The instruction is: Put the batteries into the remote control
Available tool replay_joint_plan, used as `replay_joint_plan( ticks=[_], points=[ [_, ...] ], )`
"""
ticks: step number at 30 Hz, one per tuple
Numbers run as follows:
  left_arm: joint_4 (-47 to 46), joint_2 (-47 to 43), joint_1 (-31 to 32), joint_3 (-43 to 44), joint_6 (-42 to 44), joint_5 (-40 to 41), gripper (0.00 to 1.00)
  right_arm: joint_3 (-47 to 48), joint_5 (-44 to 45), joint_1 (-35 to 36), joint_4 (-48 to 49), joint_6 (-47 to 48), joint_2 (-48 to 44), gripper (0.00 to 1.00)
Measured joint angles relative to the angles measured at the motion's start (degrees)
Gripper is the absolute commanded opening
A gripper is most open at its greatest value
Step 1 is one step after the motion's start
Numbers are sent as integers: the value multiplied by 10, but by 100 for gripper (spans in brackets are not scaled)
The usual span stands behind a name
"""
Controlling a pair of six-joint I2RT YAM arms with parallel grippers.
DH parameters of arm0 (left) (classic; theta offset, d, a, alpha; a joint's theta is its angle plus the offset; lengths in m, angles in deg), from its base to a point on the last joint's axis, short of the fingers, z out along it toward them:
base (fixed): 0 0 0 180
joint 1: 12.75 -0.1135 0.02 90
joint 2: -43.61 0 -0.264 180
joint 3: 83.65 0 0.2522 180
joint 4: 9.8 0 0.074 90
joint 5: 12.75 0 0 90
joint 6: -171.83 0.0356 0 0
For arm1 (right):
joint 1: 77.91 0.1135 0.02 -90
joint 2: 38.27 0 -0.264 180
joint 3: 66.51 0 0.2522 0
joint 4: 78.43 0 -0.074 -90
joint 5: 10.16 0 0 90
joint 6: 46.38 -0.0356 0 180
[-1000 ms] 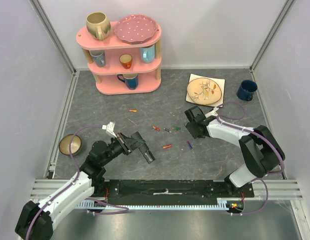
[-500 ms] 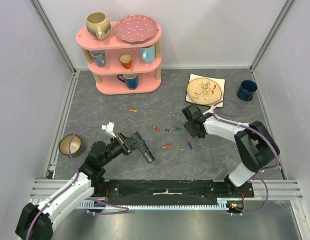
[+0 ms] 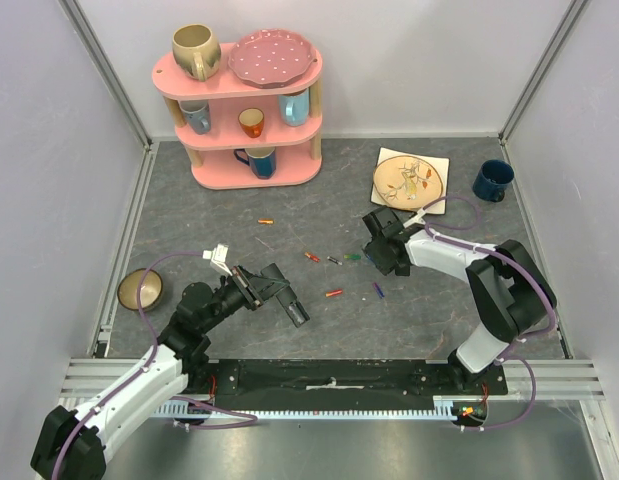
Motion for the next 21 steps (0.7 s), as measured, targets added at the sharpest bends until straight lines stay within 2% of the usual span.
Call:
replay_joint_plan(
  ticks=[6,14,17,21],
  points=[
    [0,-3,0,0,0,0,2,3,-7,-2,3,5,1,69],
    [4,-8,0,0,0,0,2,6,-6,-7,-8,28,-3,69],
    [16,-16,0,0,0,0,2,11,4,-7,-28,82,-17,69],
    [30,-28,0,0,0,0,2,42,3,-8,-40,226,-48,66]
  ],
)
